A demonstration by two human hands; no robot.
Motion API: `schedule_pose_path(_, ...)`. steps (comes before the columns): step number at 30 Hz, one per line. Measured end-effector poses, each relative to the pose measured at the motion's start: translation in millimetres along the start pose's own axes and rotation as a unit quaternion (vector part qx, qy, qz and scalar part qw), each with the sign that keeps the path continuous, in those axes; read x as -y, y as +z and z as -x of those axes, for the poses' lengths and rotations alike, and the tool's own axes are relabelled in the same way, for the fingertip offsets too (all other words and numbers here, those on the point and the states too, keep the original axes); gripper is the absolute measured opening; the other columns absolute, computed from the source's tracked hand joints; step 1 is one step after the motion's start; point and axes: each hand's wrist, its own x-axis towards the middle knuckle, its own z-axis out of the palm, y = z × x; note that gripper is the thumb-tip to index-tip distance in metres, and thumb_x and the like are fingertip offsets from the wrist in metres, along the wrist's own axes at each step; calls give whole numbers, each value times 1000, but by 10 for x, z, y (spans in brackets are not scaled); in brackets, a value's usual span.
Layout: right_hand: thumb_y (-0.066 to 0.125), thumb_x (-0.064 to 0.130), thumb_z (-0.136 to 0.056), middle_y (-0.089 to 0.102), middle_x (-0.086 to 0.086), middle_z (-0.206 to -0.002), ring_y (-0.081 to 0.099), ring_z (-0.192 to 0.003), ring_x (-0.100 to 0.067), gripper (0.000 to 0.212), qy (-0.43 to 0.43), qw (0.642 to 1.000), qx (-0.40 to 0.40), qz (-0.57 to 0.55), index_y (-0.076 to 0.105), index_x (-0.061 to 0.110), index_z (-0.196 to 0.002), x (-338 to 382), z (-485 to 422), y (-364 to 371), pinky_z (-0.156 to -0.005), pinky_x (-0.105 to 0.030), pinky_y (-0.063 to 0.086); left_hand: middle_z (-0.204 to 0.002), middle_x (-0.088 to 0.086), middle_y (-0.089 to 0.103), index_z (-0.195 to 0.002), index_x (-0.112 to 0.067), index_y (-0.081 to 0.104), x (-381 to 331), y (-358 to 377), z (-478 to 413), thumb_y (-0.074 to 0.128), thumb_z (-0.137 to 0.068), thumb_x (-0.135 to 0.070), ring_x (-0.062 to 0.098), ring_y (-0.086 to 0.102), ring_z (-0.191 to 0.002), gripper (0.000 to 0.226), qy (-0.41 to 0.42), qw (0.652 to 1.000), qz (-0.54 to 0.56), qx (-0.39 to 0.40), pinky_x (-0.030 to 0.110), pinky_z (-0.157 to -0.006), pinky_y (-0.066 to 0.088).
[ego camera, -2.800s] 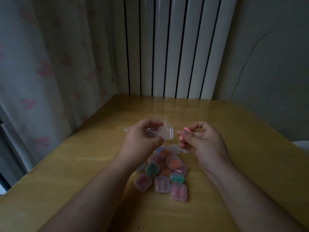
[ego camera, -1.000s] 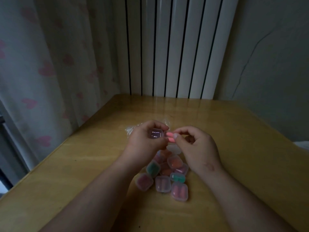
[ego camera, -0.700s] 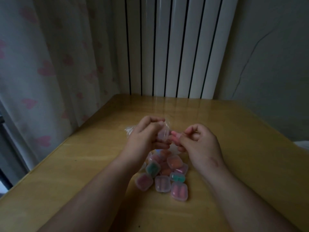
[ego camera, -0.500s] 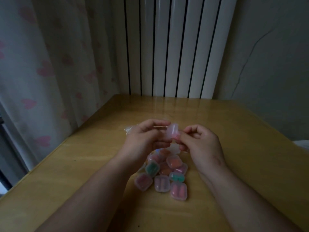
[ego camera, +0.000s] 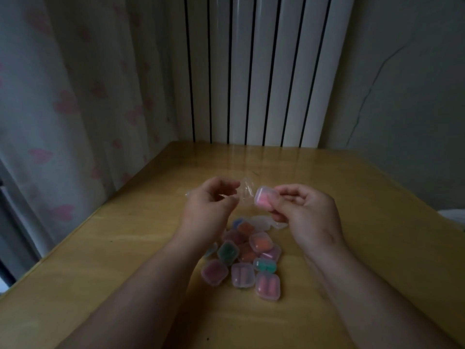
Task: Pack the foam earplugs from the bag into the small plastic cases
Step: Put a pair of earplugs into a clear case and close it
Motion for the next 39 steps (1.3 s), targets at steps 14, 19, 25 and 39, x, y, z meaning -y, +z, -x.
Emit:
schedule_pose_path(14, 72, 40, -82, 57, 11, -99, 56, -85, -1, 14, -30, 938, 148, 313, 71, 32, -93, -146, 101, 118, -66, -15, 43, -133, -5, 52, -126, -36, 61, 204, -101, -132, 64, -88, -47, 21, 42, -122, 40, 25, 891, -444, -95, 37, -98, 37)
schedule_pose_path(19, 73, 31, -80, 64, 7, -98, 60, -90, -7, 15, -46, 957, 69, 278, 69, 31, -94, -195, 14, 123, -81, -21, 47, -125, -1, 56, -108, -33, 71, 298, -110, -175, 62, -90, -44, 25, 46, -116, 23, -10, 870, -486, -80, 37, -91, 39)
schedule_pose_path(25, 77, 36, -78, 51, 10, -128, 51, -116, -12, 61, -17, 962, 31, 272, 51, 28, -133, -111, 19, 59, -95, -32, 48, -114, -9, 53, -96, -32, 68, 173, -35, -96, 63, -91, -42, 12, 41, -108, 13, 100, 910, -391, -95, 26, -88, 36)
schedule_pose_path(39, 77, 21, -80, 66, 12, -89, 64, -86, -6, 21, -60, 979, -20, 195, 63, 30, -93, -146, -102, -93, -69, -23, 50, -111, -7, 63, -111, -37, 61, 72, -60, -80, 54, -92, -53, 11, 60, -94, 26, -72, 993, -75, -54, 38, -78, 54)
